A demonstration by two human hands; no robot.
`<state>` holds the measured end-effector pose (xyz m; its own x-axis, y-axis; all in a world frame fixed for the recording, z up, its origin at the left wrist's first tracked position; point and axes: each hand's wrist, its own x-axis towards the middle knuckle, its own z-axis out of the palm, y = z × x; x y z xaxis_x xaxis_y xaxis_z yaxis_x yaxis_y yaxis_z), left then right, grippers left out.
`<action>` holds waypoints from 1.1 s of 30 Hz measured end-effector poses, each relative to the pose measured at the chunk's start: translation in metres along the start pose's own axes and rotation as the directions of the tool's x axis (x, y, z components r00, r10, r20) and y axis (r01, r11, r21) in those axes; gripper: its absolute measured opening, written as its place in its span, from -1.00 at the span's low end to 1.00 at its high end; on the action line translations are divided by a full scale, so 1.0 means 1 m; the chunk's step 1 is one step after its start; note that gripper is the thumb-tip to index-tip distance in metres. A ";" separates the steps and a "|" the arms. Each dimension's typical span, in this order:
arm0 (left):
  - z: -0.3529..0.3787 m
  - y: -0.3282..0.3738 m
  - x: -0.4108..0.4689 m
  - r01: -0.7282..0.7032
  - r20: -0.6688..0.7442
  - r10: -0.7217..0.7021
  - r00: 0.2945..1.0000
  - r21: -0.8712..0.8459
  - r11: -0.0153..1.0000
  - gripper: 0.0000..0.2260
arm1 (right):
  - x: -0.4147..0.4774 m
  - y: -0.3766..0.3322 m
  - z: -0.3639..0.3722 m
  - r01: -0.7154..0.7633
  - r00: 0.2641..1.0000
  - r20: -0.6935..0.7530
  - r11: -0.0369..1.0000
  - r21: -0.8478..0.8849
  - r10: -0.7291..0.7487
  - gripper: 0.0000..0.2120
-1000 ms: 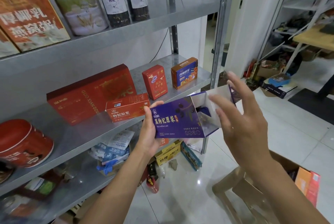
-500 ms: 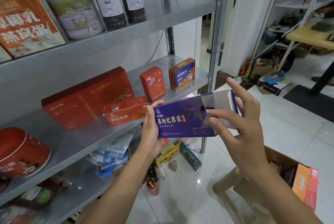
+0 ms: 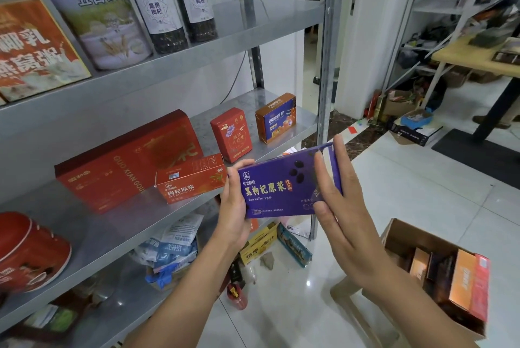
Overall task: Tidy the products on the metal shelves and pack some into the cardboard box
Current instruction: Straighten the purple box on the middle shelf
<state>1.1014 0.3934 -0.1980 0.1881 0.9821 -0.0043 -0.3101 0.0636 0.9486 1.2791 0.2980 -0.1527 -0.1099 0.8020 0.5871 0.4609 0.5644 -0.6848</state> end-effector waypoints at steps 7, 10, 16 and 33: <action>0.012 -0.003 0.000 0.053 0.047 -0.049 0.998 -0.085 0.995 -0.53 | -0.001 -0.012 -0.020 0.008 0.997 -0.081 0.948 0.318 0.019 -0.49; 0.018 -0.005 0.000 0.072 0.060 -0.066 0.996 -0.101 0.992 -0.49 | -0.005 -0.011 -0.023 -0.025 0.991 -0.111 0.932 0.360 0.070 -0.48; 0.025 -0.008 -0.001 0.078 0.071 -0.072 0.995 -0.086 0.993 -0.52 | -0.009 -0.004 -0.029 -0.064 0.976 -0.192 0.982 0.180 0.099 -0.51; 0.049 -0.011 -0.005 0.076 0.098 -0.073 0.993 -0.033 0.997 -0.44 | -0.014 0.005 -0.044 0.004 0.999 -0.047 0.963 -0.269 -0.018 -0.27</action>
<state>1.1492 0.3795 -0.1926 0.3006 0.9528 -0.0423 -0.3255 0.1442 0.9345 1.3223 0.2812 -0.1454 -0.0763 0.7817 0.6190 0.6804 0.4946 -0.5408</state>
